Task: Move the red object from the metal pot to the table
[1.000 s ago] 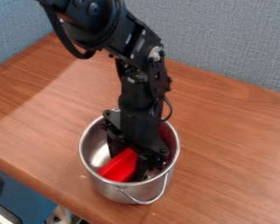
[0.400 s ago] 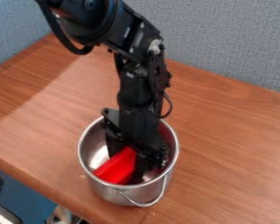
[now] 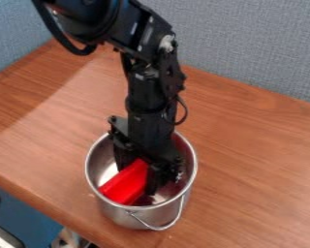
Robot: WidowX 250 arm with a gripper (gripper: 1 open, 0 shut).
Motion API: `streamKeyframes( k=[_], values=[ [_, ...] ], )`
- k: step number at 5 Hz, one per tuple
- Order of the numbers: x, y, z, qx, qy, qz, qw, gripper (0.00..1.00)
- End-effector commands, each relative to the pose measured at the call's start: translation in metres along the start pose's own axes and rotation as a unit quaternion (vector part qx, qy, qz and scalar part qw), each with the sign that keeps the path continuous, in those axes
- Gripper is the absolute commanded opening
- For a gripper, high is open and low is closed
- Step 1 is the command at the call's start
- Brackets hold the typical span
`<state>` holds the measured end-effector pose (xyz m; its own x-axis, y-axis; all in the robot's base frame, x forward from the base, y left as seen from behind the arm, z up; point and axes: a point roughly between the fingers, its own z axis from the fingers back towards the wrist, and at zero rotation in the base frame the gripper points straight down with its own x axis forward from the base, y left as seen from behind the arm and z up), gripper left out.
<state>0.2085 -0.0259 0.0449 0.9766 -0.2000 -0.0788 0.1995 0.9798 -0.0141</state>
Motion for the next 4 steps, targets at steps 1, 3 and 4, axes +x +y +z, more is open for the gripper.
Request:
streamKeyframes(
  k=[1, 3, 4],
  values=[
    [0.008, 0.005, 0.015, 0.0, -0.028, 0.01, 0.9996, 0.0],
    [0.008, 0.005, 0.022, -0.001, -0.03, 0.012, 0.9995, 0.0],
    [0.008, 0.006, 0.026, -0.003, -0.033, 0.014, 0.9994, 0.0]
  ],
)
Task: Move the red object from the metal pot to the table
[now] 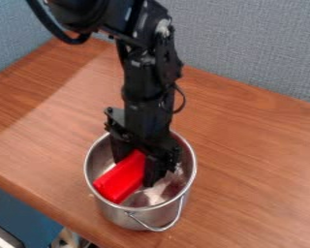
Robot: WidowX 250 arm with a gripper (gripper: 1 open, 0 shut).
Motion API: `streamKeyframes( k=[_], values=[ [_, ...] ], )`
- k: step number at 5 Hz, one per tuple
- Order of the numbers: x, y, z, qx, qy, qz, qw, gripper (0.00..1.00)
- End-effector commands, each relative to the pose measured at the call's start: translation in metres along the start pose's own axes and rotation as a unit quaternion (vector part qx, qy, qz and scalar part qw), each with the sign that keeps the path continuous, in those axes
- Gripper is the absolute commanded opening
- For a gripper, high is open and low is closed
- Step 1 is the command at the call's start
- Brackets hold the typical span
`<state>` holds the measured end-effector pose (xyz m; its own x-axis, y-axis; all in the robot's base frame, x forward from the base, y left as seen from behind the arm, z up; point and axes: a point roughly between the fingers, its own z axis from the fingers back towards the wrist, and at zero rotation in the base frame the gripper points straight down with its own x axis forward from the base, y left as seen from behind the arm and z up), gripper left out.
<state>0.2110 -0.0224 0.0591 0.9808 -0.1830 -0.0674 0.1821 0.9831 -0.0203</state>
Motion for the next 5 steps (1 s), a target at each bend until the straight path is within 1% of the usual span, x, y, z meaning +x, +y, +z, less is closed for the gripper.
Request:
streamKeyframes(
  k=[1, 3, 4, 5],
  values=[
    [0.021, 0.004, 0.039, 0.0, -0.065, 0.01, 0.9979, 0.0],
    [0.024, 0.007, 0.045, 0.005, -0.063, 0.02, 0.9978, 0.0],
    [0.039, 0.002, 0.066, 0.001, -0.078, 0.026, 0.9966, 0.0],
    [0.065, -0.006, 0.088, -0.005, -0.102, 0.009, 0.9948, 0.0]
  ],
)
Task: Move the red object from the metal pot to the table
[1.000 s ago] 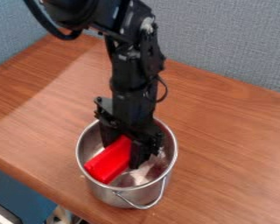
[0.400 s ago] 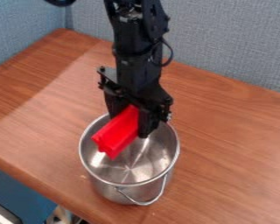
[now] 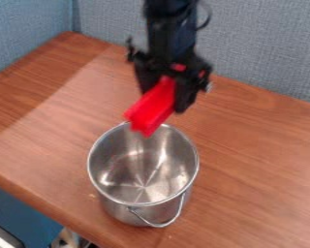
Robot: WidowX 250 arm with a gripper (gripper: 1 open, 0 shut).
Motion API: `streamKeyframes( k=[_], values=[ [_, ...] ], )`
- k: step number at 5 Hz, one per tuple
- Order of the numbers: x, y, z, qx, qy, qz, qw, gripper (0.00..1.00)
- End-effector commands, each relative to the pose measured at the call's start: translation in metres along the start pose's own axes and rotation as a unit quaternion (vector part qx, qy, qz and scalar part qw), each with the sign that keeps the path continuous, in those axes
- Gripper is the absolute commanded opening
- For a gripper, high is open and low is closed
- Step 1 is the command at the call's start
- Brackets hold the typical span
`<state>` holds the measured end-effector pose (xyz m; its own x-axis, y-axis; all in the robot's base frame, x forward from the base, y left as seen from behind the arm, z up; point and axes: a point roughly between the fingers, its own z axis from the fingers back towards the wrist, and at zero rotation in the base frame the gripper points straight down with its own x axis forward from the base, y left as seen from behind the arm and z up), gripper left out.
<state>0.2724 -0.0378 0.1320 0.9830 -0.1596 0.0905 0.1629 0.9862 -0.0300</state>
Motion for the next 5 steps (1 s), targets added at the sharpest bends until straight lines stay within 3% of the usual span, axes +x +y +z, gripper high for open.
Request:
streamKeyframes(
  k=[1, 2, 3, 4, 5],
  values=[
    [0.038, -0.026, 0.01, -0.011, -0.029, -0.051, 0.9982, 0.0],
    [0.065, -0.044, -0.005, -0.019, -0.032, -0.077, 0.9964, 0.0],
    [0.074, -0.046, -0.022, -0.021, -0.024, -0.071, 0.997, 0.0],
    [0.08, -0.039, -0.042, -0.016, -0.011, -0.066, 0.9977, 0.0],
    [0.07, -0.029, -0.054, -0.008, -0.007, -0.055, 0.9984, 0.0]
  ],
)
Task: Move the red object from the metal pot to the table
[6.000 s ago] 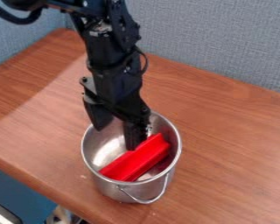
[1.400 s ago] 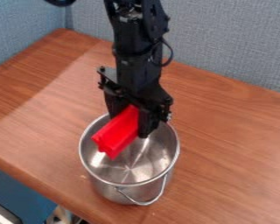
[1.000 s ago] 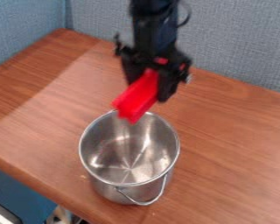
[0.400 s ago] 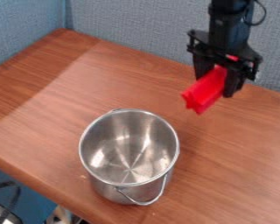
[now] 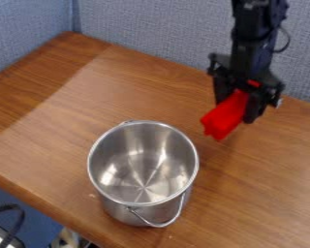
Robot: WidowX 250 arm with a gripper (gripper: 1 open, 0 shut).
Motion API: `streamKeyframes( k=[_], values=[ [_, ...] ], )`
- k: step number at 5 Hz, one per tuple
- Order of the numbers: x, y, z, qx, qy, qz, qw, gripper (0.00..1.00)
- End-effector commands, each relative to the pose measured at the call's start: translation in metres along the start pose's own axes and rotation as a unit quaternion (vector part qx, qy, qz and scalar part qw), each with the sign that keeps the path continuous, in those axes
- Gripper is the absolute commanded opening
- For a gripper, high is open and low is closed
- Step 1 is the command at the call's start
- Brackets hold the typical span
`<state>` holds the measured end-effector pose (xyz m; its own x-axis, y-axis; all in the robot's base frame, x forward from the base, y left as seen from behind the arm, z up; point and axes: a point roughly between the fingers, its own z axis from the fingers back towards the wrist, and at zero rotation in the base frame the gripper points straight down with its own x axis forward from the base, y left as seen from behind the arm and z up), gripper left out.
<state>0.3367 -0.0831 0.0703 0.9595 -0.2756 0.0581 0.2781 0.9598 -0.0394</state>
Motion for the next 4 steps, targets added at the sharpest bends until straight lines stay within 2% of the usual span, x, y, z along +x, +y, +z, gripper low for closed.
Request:
streamKeyframes(
  k=[1, 4],
  values=[
    [0.0, 0.0103, 0.0072, 0.006, -0.027, 0.014, 0.9995, 0.0],
    [0.003, 0.0192, -0.0027, 0.014, -0.02, 0.015, 0.9996, 0.0]
  ],
)
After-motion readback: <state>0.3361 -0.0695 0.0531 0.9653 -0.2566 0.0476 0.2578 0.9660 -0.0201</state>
